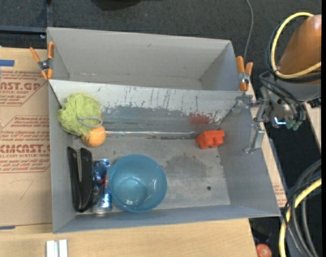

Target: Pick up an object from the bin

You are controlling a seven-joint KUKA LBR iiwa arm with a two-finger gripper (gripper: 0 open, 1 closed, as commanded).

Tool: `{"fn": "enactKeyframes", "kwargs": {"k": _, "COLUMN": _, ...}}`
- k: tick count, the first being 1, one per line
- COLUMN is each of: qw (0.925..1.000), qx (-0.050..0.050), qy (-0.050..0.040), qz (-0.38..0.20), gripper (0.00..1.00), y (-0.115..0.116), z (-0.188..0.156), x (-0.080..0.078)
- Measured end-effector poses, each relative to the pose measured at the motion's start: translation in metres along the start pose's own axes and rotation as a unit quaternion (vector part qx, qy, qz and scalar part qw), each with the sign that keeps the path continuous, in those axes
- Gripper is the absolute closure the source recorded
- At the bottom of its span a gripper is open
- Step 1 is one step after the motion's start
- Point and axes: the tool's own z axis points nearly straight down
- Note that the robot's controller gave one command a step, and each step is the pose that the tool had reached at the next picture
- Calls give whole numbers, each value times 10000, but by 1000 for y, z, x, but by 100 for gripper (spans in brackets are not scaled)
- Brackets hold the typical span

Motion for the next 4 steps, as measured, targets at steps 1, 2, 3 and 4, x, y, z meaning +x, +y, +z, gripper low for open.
{"fn": "enactKeyframes", "kwargs": {"k": 1, "qw": 10000, "qx": 8, "qy": -38, "qz": -11, "gripper": 0, "y": 1, "z": -4, "x": -2}}
{"fn": "enactKeyframes", "kwargs": {"k": 2, "qw": 9990, "qx": 15, "qy": -170, "qz": 422, "gripper": 0, "y": 30, "z": 152, "x": -22}}
{"fn": "enactKeyframes", "kwargs": {"k": 3, "qw": 9989, "qx": 22, "qy": -185, "qz": 420, "gripper": 0, "y": 30, "z": 157, "x": -23}}
{"fn": "enactKeyframes", "kwargs": {"k": 4, "qw": 9959, "qx": 13, "qy": -126, "qz": 890, "gripper": 0, "y": -5, "z": 134, "x": -18}}
